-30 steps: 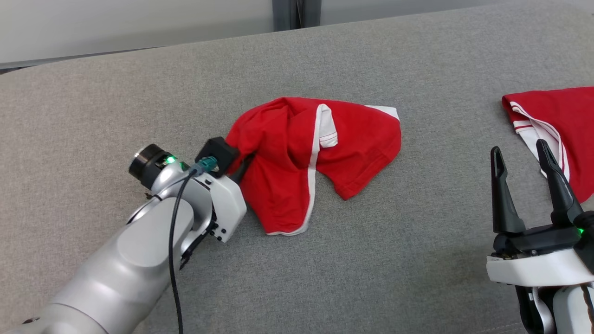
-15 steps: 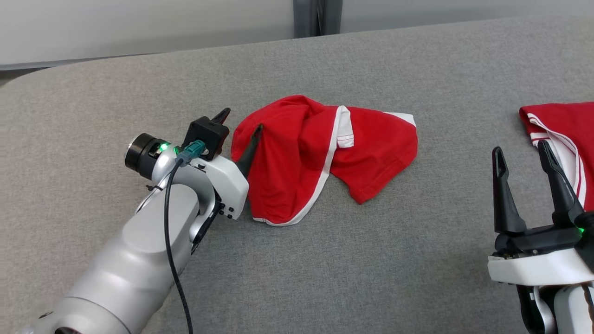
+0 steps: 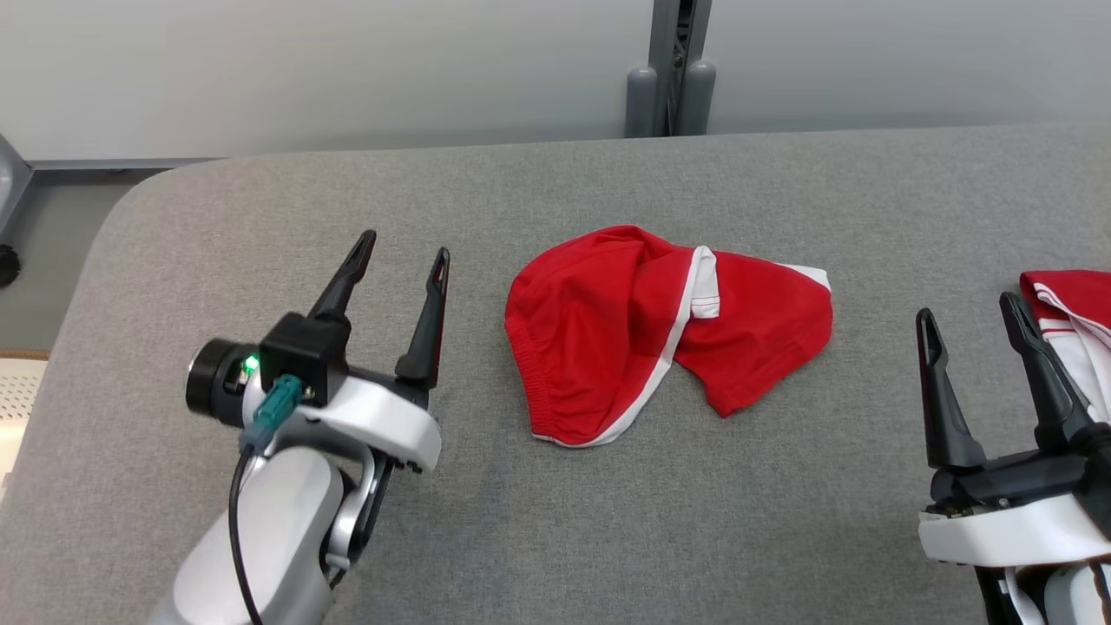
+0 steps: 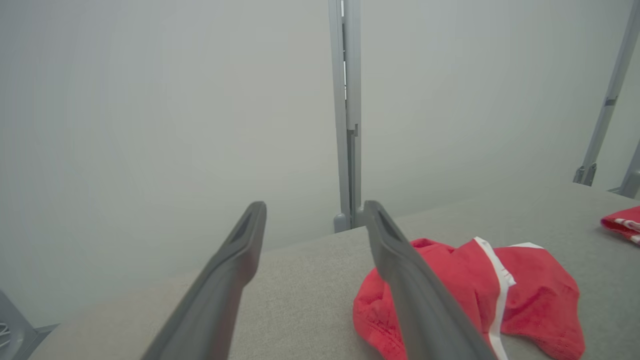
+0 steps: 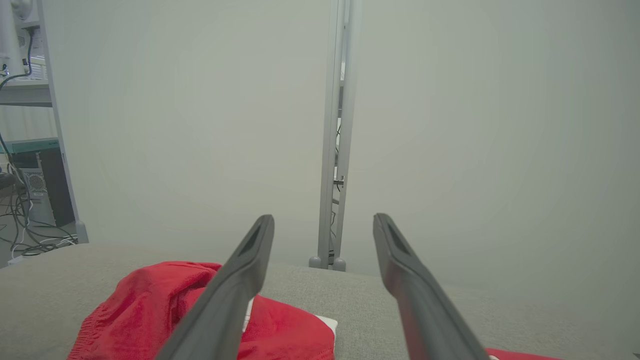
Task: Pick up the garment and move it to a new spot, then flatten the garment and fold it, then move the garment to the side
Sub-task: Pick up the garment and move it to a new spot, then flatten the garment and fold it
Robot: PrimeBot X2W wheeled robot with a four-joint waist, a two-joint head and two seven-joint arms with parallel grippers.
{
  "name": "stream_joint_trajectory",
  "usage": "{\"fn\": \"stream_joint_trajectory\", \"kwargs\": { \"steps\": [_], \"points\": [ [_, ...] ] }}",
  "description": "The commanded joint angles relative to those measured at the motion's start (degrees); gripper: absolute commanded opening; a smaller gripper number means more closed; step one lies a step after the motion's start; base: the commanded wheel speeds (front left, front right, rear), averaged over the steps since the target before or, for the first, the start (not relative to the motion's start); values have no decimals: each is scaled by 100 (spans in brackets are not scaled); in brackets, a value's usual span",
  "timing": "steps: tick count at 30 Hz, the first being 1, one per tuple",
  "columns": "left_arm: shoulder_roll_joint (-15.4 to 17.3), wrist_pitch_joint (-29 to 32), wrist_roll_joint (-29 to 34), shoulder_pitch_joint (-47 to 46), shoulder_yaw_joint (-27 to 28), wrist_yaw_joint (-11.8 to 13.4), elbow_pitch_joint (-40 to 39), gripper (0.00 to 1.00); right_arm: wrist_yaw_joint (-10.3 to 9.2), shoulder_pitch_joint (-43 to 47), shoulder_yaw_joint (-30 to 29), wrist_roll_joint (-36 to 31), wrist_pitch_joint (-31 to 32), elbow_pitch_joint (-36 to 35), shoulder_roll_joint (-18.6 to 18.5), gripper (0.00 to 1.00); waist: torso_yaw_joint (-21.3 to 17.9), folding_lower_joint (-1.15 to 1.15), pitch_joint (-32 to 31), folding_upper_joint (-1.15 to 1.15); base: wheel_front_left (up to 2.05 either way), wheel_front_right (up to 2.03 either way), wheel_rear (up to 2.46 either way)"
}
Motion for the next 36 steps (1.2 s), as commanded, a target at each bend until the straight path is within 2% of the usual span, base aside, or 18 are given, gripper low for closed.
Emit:
{"fn": "stream_joint_trajectory", "kwargs": {
  "steps": [1, 3, 8, 15, 21, 27, 30, 36],
  "points": [
    [-31, -23, 62, 137, 59, 27, -65, 100, -2, 75, 8, 25, -28, -19, -48, 100, 63, 0, -62, 0, 0, 0, 0],
    [-96, -23, 215, 515, 329, 61, -414, 100, -2, 100, 12, 44, -28, -41, -94, 100, 101, 0, -92, 0, 0, 0, 0],
    [-424, -23, 607, 1368, 929, -109, -981, 100, -2, 190, -22, 38, -28, -84, -106, 100, 184, 0, -166, 0, 0, 0, 0],
    [-930, -24, 1221, 2221, 1653, -636, -1276, 100, -2, 279, 39, 73, -28, -29, 3, 100, 192, 0, -223, 0, 0, 0, 0],
    [-1138, -24, 1466, 2451, 2070, -974, -1198, 100, -2, 334, 124, 66, -28, 37, 54, 100, 177, 0, -266, 0, 0, 0, 0],
    [-1189, -24, 1591, 2494, 2203, -1200, -1115, 100, -2, 324, 155, 69, -28, 58, 44, 100, 160, 0, -293, 0, 0, 0, 0],
    [-1192, -24, 1347, 2537, 2039, -1311, -915, 100, -2, 304, 158, 73, -28, 62, 45, 100, 144, 0, -284, 0, 0, 0, 0],
    [-1189, -25, 1381, 2343, 1680, -1459, -493, 100, -2, 213, 205, 64, -28, 60, 51, 100, 81, 0, -174, 0, 0, 0, 0]
  ]
}}
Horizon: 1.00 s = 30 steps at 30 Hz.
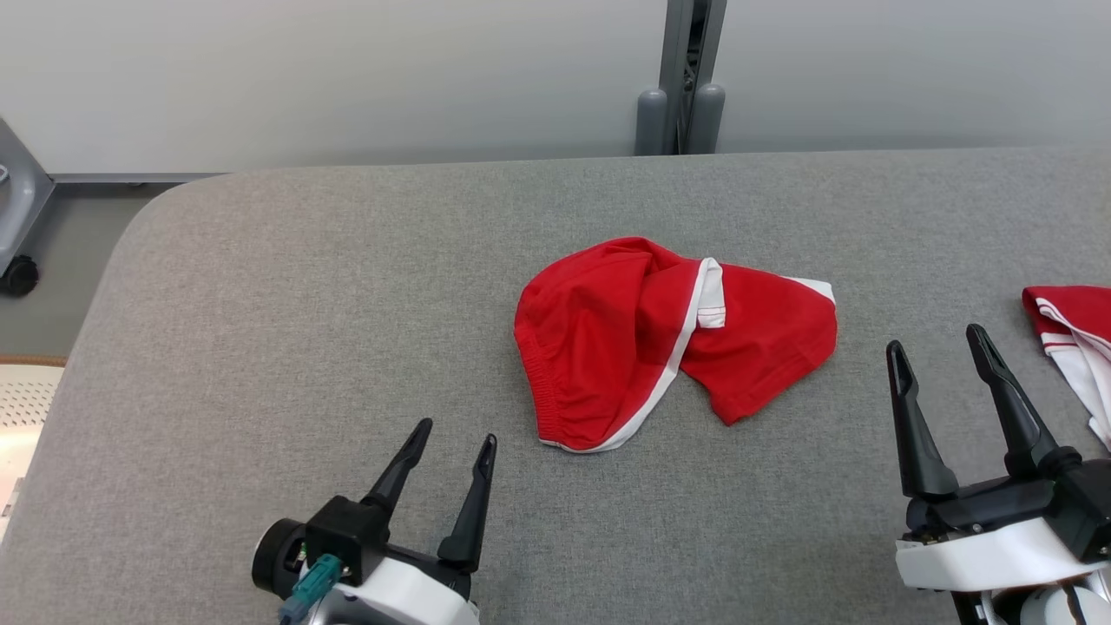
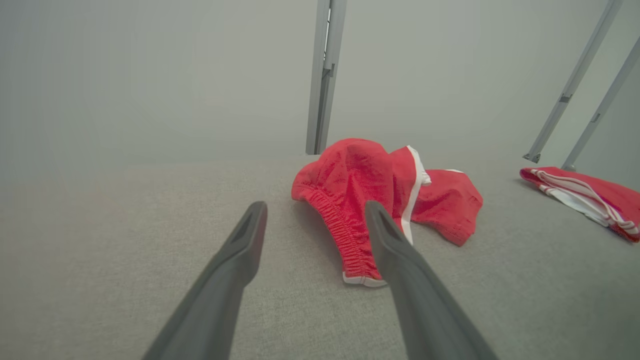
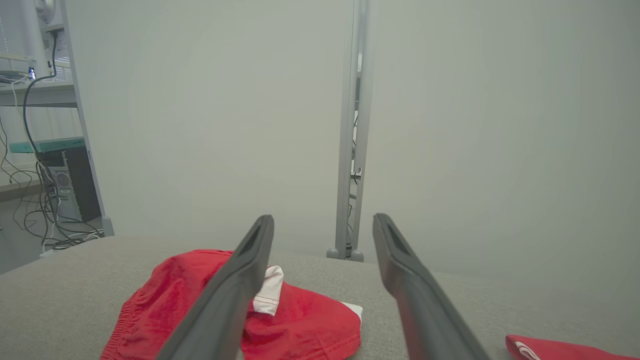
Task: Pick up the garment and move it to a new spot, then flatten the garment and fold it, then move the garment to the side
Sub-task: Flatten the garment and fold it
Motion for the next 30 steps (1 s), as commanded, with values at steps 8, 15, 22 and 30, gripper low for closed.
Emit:
{"fn": "stream_joint_trajectory", "kwargs": {
  "steps": [8, 15, 22, 30],
  "points": [
    [22, -26, 144, -744, -718, -213, 1251, 100, -2, -171, 20, -17, -28, -44, -46, 100, -169, 0, 391, 0, 0, 0, 0],
    [21, -25, 187, -1518, -1111, -297, 2189, 100, -2, -301, 31, -33, -28, -52, -40, 100, -300, 0, 683, 0, 0, 0, 0],
    [111, -25, 85, -2107, -1535, -309, 2759, 100, -2, -395, 36, -42, -28, -51, -42, 100, -395, 0, 854, 0, 0, 0, 0],
    [255, -25, -342, -2338, -1945, -306, 2820, 100, -2, -444, 1, -62, -28, -55, -17, 100, -440, 0, 913, 0, 0, 0, 0]
  ]
}}
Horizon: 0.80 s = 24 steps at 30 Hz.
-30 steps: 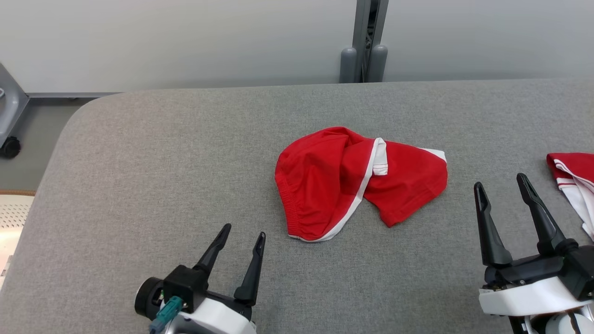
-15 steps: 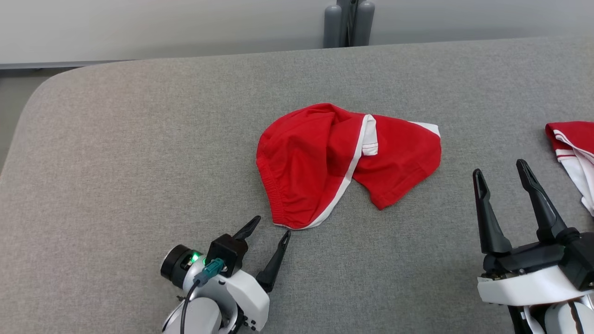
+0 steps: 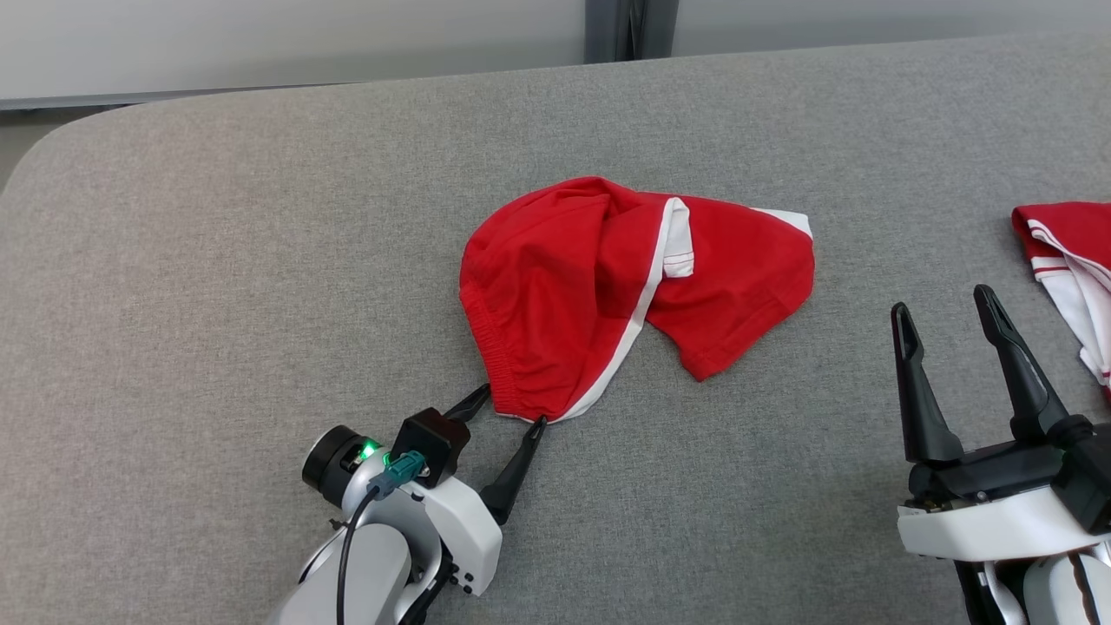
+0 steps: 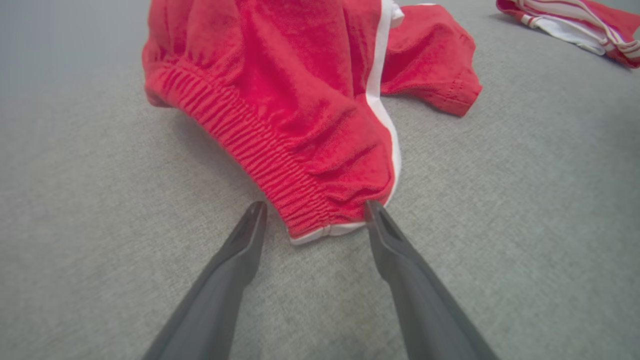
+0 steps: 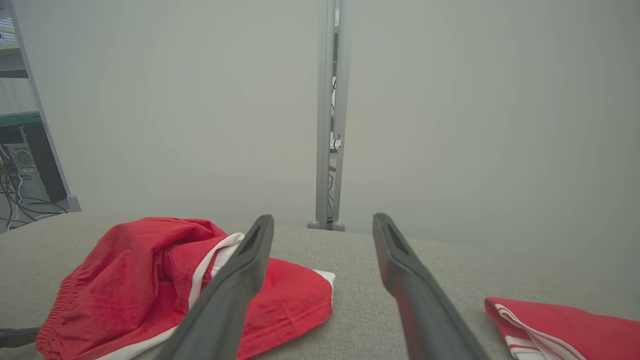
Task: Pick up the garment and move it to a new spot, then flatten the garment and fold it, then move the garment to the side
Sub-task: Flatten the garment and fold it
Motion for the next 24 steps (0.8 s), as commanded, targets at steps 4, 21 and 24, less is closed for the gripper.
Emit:
{"fn": "stream_joint_trajectory", "kwargs": {
  "steps": [4, 21, 24],
  "points": [
    [112, -24, -224, -157, -143, -6, 20, 100, -2, -77, -6, -25, -28, -29, -1, 100, 2, 0, 30, 0, 0, 0, 0],
    [287, -24, -624, -261, -674, -7, -50, 87, -2, -72, -30, -84, -28, -21, 17, 100, -1, 0, 73, 0, 0, 0, 0],
    [296, -24, -666, -275, -717, -7, -104, 22, -2, -76, -32, -96, -28, -8, 10, 100, 6, 0, 86, 0, 0, 0, 0]
  ]
}}
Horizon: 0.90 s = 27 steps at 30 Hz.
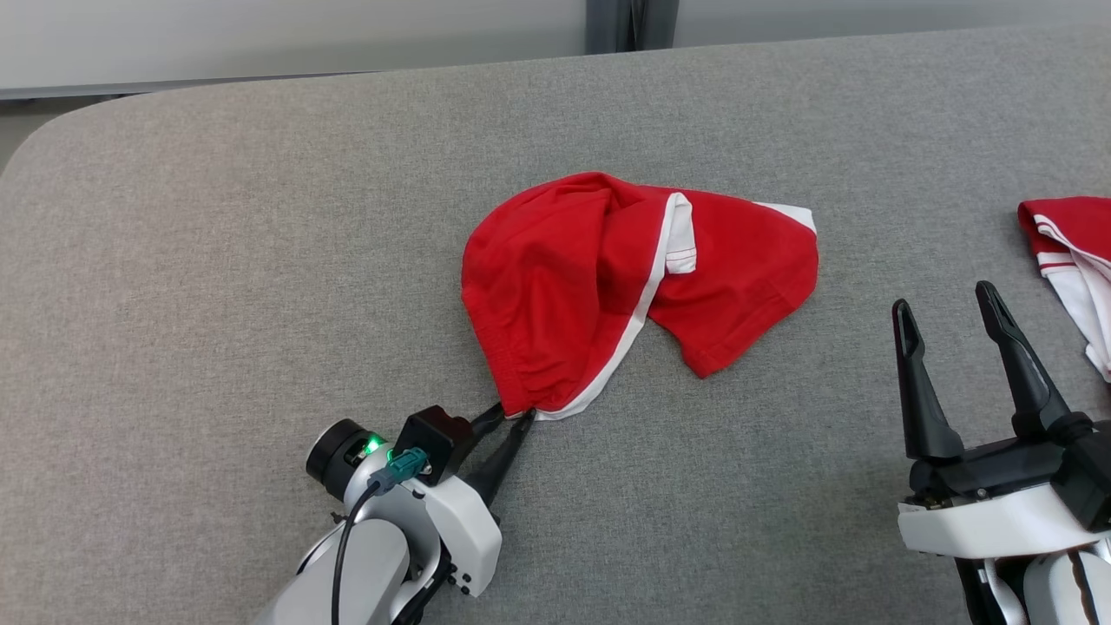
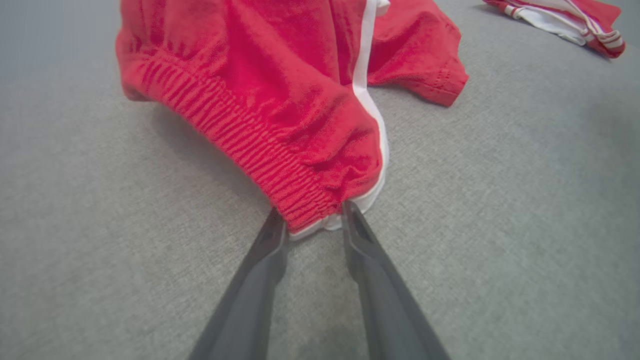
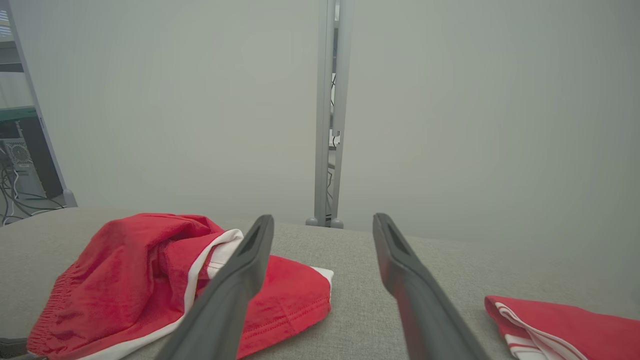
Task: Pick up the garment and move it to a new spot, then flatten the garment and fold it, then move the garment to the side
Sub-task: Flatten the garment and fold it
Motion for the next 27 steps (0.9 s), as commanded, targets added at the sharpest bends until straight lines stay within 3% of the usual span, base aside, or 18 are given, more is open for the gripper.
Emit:
{"fn": "stream_joint_trajectory", "kwargs": {
  "steps": [1, 7, 15, 20, 27],
  "points": [
    [29, -24, -36, -69, -4, -7, -26, 1, -2, -48, -3, -24, -28, -4, -16, 100, 4, 0, 2, 0, 0, 0, 0],
    [50, -24, -123, -95, -85, -7, -25, 0, -2, -73, 2, 21, -28, 21, -31, 100, 27, 0, 4, 0, 0, 0, 0],
    [61, -24, -66, 117, 298, -8, -301, 0, -2, -154, 69, 65, -28, 199, -173, 100, 172, 0, -165, 0, 0, 0, 0],
    [24, -24, 70, 326, 547, -8, -563, 0, -2, -356, 298, 411, 138, 718, -349, 100, 364, 0, -311, 0, 0, 0, 0],
    [-23, -24, 164, 469, 486, -8, -695, 0, -2, -1045, 906, 1014, 706, 1579, -662, 100, 626, 0, -363, 0, 0, 0, 0]
  ]
}}
